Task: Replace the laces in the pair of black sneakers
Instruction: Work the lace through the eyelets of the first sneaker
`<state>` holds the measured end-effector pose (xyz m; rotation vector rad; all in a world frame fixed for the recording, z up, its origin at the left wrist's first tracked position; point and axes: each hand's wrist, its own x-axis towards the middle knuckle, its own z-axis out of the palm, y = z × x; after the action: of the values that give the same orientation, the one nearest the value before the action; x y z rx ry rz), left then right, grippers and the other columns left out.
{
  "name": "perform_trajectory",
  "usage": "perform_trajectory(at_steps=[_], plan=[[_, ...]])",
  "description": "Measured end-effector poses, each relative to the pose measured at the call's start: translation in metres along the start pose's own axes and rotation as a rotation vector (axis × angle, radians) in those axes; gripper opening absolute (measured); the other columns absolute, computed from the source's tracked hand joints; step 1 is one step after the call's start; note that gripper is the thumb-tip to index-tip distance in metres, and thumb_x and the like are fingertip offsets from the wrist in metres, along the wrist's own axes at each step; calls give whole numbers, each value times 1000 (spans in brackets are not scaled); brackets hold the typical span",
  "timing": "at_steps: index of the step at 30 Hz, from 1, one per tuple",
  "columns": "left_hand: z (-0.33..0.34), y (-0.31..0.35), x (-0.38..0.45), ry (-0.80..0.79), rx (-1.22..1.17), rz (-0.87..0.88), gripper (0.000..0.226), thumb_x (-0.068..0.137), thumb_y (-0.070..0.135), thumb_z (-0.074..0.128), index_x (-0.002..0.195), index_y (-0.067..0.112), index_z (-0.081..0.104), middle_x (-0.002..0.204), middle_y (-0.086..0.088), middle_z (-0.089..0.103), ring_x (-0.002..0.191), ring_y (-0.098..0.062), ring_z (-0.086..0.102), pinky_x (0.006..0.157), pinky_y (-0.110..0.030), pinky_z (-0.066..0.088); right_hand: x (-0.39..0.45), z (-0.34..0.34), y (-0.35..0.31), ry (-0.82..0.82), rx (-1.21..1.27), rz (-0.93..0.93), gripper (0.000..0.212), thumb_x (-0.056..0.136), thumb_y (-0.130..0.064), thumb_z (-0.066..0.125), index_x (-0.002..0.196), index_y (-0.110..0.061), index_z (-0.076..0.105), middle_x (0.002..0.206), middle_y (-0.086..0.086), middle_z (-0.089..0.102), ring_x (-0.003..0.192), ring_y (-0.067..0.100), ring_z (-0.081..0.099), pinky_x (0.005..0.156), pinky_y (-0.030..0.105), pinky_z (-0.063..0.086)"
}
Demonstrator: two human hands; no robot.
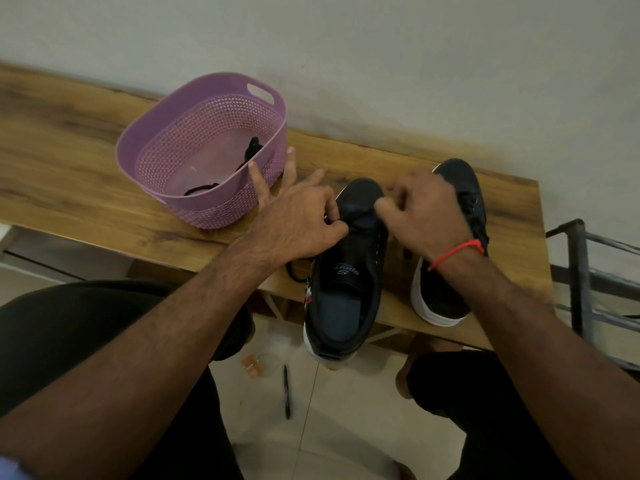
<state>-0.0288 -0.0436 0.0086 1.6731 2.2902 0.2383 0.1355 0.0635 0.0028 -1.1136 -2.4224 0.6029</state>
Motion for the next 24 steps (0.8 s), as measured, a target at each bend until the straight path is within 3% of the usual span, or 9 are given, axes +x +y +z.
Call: perform_trajectory(at_steps=[3, 5, 7, 9, 12, 16, 21, 24], plan=[[0, 0, 0, 3, -5, 7, 17, 83, 45, 67, 76, 36, 54, 169, 5, 17, 154, -33, -19, 103, -74, -26, 10, -14, 14, 153, 2, 173, 25, 80, -30, 54, 70, -8, 51, 92, 15, 61, 94, 31, 56, 79, 39, 47], [0, 0, 0, 4, -3, 9, 13, 83, 45, 67, 80, 35, 58, 169, 5, 18, 154, -33, -19, 103, -73, -26, 8, -11, 18, 111, -111, 158, 32, 83, -40, 55, 98, -12, 57, 115, 14, 53, 116, 33, 47, 96, 37, 37], [0, 1, 0, 5, 2, 10, 12, 83, 45, 67, 82, 35, 60, 169, 4, 17, 154, -33, -20, 103, -72, -27, 1, -1, 12, -31, -196, 55, 49, 82, -52, 60, 120, -20, 54, 143, 15, 37, 140, 37, 27, 116, 49, 23], [1, 1, 0, 6, 4, 11, 13, 83, 45, 67, 82, 35, 59, 169, 3, 17, 154, -32, -21, 102, -71, -29, -7, 12, 4, -165, -269, -49, 50, 81, -58, 59, 118, -25, 54, 153, 12, 28, 146, 39, 13, 119, 58, 14], [1, 1, 0, 4, 2, 6, 14, 83, 45, 67, 81, 35, 58, 169, 4, 18, 154, -32, -20, 102, -70, -29, -15, 24, -4, -279, -302, -49, 35, 88, -51, 59, 111, -24, 57, 156, 9, 27, 148, 37, 8, 119, 59, 11], [1, 1, -1, 10, 1, 6, 11, 83, 43, 66, 82, 35, 59, 169, 4, 19, 154, -32, -19, 103, -71, -28, -20, 28, -9, -291, -291, -44, 25, 94, -40, 56, 112, -23, 61, 154, 5, 35, 146, 34, 16, 119, 55, 14], [2, 1, -1, -3, -18, 2, 15, 82, 43, 66, 78, 37, 53, 169, 4, 18, 154, -30, -21, 104, -73, -26, -21, 29, -12, -340, -316, -30, 49, 93, -47, 59, 136, -25, 51, 160, 6, 24, 148, 36, 11, 120, 56, 12], [1, 2, -1, -8, -13, -4, 13, 84, 43, 66, 80, 37, 55, 168, 5, 19, 154, -30, -21, 104, -72, -26, -23, 28, -14, -322, -315, -71, 38, 95, -44, 57, 128, -25, 58, 159, 5, 27, 148, 35, 13, 120, 54, 13]])
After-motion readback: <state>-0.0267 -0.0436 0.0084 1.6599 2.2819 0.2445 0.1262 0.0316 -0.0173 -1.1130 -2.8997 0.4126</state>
